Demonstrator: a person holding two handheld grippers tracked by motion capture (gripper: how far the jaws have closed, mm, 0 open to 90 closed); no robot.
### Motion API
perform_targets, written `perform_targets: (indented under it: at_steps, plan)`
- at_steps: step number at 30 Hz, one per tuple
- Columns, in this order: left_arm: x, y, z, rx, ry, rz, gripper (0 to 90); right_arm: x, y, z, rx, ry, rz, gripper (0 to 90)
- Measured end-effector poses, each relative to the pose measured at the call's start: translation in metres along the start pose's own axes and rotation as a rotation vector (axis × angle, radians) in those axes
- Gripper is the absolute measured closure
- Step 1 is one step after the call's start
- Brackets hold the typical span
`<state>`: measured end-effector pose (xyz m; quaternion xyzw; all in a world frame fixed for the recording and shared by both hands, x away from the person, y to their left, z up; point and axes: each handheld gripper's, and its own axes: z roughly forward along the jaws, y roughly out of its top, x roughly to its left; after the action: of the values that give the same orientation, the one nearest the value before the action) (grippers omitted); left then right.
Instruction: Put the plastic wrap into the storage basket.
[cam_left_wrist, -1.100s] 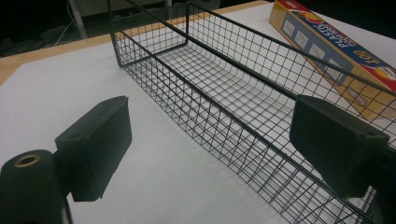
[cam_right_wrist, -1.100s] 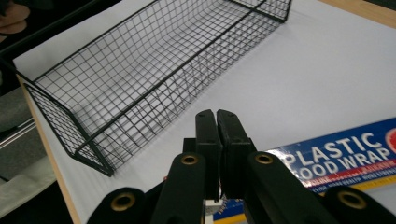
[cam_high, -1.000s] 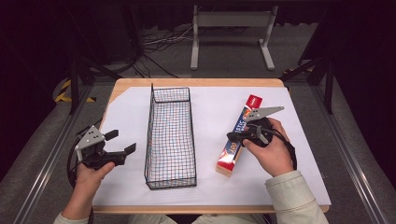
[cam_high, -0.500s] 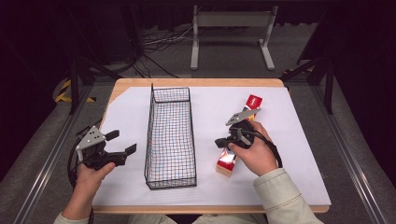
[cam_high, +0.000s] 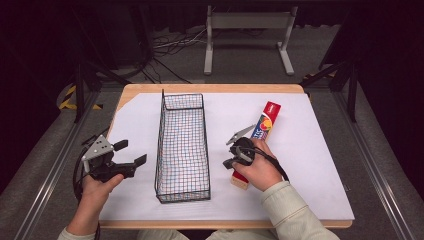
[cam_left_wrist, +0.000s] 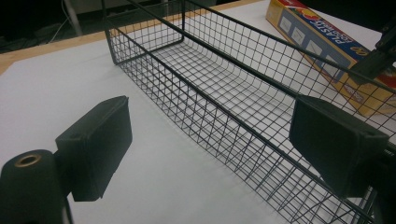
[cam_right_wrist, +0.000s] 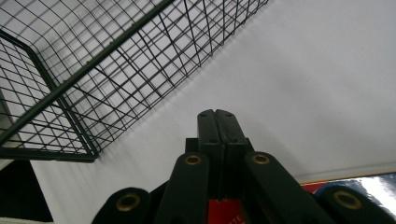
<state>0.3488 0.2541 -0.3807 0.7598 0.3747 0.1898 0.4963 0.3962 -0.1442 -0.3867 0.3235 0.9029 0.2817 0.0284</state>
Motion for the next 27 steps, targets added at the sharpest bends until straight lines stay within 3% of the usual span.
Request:
perform_targets:
  at_steps: [13, 21, 27]
  plan:
    - [0.000, 0.000, 0.002, 0.006, -0.018, 0.011, 13.8, 0.004, -0.003, 0.020, 0.094, 0.013, -0.007, 90.0]
    - [-0.001, -0.001, 0.002, 0.004, -0.023, 0.006, 13.8, 0.007, -0.001, 0.023, 0.122, 0.005, -0.003, 90.0]
    - [0.001, -0.001, 0.002, 0.006, -0.027, 0.010, 13.8, 0.007, 0.000, 0.021, 0.176, -0.003, -0.006, 90.0]
